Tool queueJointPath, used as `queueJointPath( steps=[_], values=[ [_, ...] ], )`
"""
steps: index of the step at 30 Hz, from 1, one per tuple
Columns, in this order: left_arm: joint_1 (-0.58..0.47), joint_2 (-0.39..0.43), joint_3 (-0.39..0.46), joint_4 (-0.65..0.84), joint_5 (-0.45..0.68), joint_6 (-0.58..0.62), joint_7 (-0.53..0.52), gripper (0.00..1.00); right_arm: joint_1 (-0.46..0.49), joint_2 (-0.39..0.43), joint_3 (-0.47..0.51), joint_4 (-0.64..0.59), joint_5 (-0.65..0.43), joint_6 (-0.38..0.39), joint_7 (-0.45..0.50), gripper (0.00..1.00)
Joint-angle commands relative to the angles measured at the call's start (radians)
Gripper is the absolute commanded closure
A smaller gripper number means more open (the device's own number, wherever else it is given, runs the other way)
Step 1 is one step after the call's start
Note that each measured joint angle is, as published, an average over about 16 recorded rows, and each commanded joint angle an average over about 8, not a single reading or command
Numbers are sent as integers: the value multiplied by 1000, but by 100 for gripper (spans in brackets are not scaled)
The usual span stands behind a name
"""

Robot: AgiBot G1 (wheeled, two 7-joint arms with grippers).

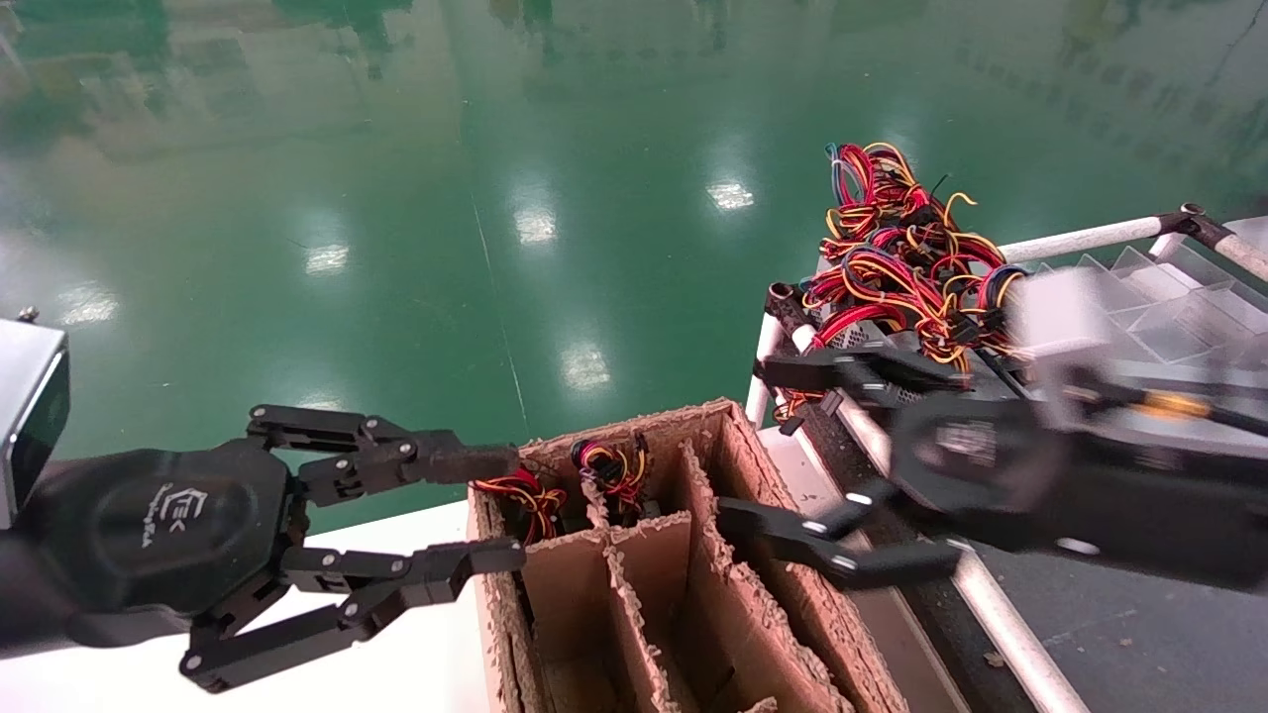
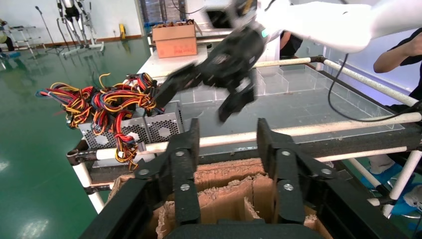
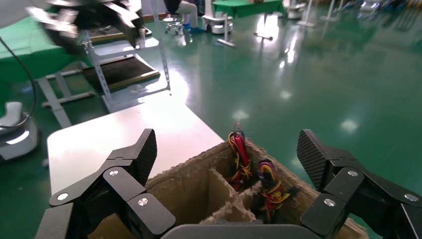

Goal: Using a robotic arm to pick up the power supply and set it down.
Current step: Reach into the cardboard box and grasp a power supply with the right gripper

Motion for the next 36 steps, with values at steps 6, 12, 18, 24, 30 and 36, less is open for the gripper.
queueJointPath(
  steps=[6, 12, 18, 24, 30, 36],
  values=[
    [0, 0, 0, 0, 0, 0, 0, 0, 87, -82, -56, -108, -73, -8, 6, 0],
    [0, 0, 0, 0, 0, 0, 0, 0, 90, -87, -60, -118, -86, 2, 7, 0],
    [0, 0, 0, 1, 0, 0, 0, 0, 111, -151, -89, -174, -171, 97, -19, 0],
    [0, 0, 0, 1, 0, 0, 0, 0, 158, -258, -139, -302, -249, 144, -39, 0],
    [0, 0, 0, 1, 0, 0, 0, 0, 232, -374, -187, -498, -296, 115, -71, 0],
    [0, 0, 0, 1, 0, 0, 0, 0, 287, -460, -220, -666, -335, 88, -149, 32]
  ],
)
